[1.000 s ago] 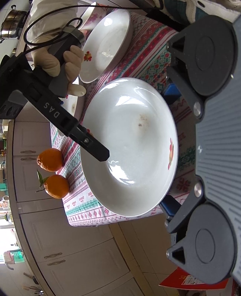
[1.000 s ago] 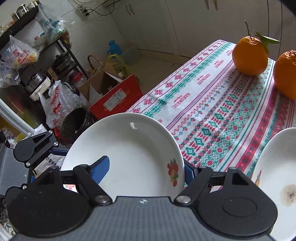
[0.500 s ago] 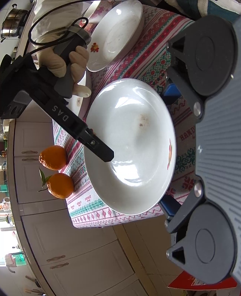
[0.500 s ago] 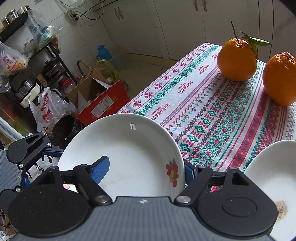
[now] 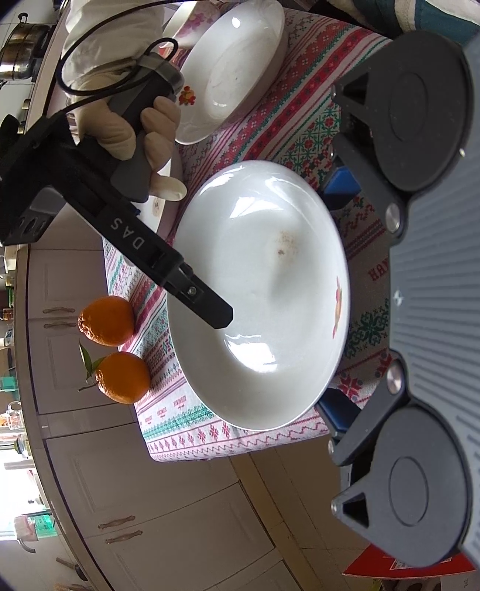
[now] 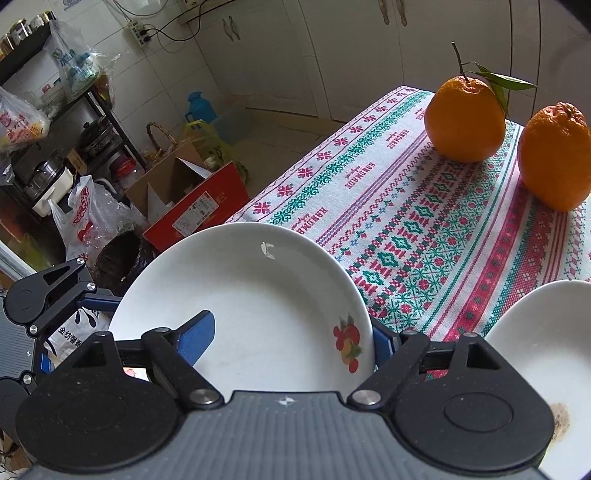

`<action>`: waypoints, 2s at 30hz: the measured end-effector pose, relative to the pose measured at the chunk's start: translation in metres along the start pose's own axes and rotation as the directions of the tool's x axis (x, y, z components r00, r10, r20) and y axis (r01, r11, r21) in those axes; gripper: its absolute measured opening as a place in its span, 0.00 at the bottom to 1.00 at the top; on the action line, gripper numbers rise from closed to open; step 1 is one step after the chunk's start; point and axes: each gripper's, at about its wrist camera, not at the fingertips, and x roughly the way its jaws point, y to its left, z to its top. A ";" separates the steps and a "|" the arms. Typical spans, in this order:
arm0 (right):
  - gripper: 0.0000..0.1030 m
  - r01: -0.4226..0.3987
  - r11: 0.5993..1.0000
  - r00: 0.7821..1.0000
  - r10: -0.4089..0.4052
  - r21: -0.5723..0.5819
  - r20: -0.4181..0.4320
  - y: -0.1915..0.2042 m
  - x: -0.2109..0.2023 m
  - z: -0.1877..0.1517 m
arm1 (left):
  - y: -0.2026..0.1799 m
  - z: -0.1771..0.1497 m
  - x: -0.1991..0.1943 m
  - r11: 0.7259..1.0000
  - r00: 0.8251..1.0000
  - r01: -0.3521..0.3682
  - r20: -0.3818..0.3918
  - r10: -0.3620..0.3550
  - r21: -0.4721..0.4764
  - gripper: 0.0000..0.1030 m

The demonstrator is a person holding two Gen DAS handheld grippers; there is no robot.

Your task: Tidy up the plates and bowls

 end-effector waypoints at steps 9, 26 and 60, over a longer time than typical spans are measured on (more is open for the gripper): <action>0.92 0.023 0.999 1.000 -0.023 -0.025 -0.004 0.006 0.003 0.000 | 0.001 0.001 -0.001 1.000 1.000 0.004 0.003 -0.004 -0.006 0.99; 0.97 0.047 0.997 0.999 -0.047 -0.054 -0.017 0.009 0.007 0.001 | 0.000 0.000 -0.003 1.000 1.000 0.018 0.016 -0.017 -0.023 0.98; 1.00 0.382 0.907 0.893 -0.411 0.178 0.181 0.030 -0.181 -0.193 | -0.137 -0.003 -0.038 0.989 0.991 0.126 0.040 -0.129 0.078 0.99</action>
